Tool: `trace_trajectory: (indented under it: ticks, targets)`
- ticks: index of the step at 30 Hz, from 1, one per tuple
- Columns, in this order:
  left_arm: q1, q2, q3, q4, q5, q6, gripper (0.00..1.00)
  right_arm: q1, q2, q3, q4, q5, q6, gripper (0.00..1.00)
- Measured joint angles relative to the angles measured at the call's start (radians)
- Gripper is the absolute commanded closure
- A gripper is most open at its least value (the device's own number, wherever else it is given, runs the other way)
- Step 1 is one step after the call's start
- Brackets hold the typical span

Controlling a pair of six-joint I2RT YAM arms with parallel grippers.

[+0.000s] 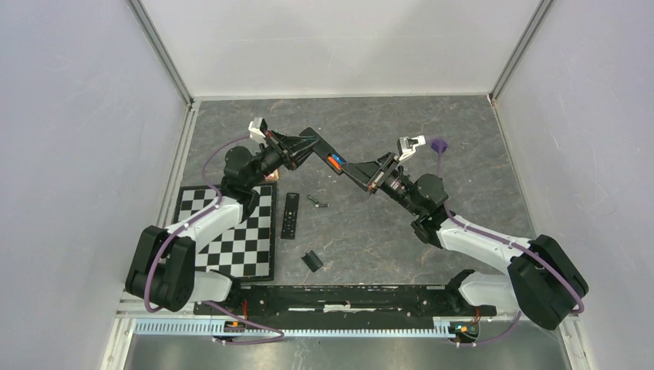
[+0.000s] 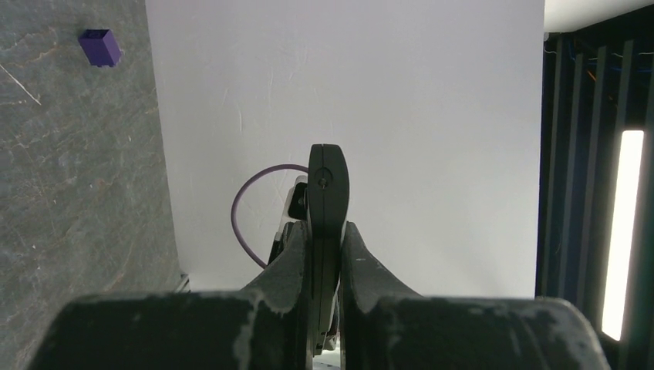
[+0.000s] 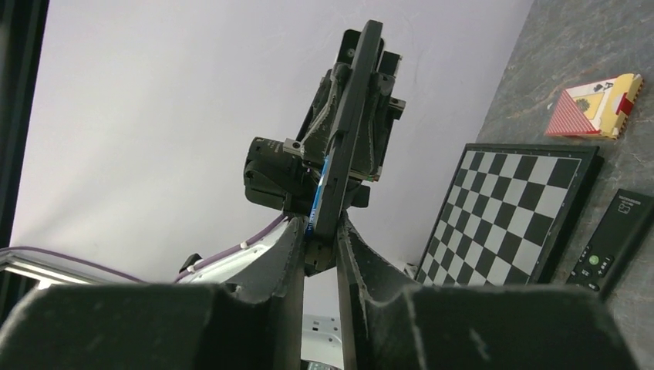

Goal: Load the batteries into the remote control
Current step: Load the battery into the remote control.

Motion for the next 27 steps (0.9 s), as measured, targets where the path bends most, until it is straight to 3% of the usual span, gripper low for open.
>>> trace_trajectory:
  ticks: [1,5,6,11,17,27]
  targets:
    - [0.001,0.0,0.001,0.0,0.0,0.008,0.98,0.0,0.0,0.005,-0.017,-0.002,0.001,0.73]
    - [0.005,0.0,0.011,-0.01,0.005,0.059,0.98,-0.001,-0.002,0.03,-0.099,-0.01,-0.004,0.3]
    - [0.004,-0.002,0.019,-0.018,0.013,0.075,0.98,-0.001,-0.002,0.031,-0.125,-0.01,-0.013,0.24]
    - [0.002,-0.041,0.057,-0.095,0.047,0.207,0.98,-0.002,-0.013,0.023,-0.179,-0.014,-0.071,0.1]
    - [0.022,-0.053,0.063,-0.116,0.103,0.307,0.98,-0.006,-0.053,-0.015,-0.072,-0.033,-0.108,0.11]
    - [0.026,-0.053,0.063,-0.12,0.144,0.344,0.98,-0.006,-0.006,0.049,-0.138,-0.05,-0.181,0.5]
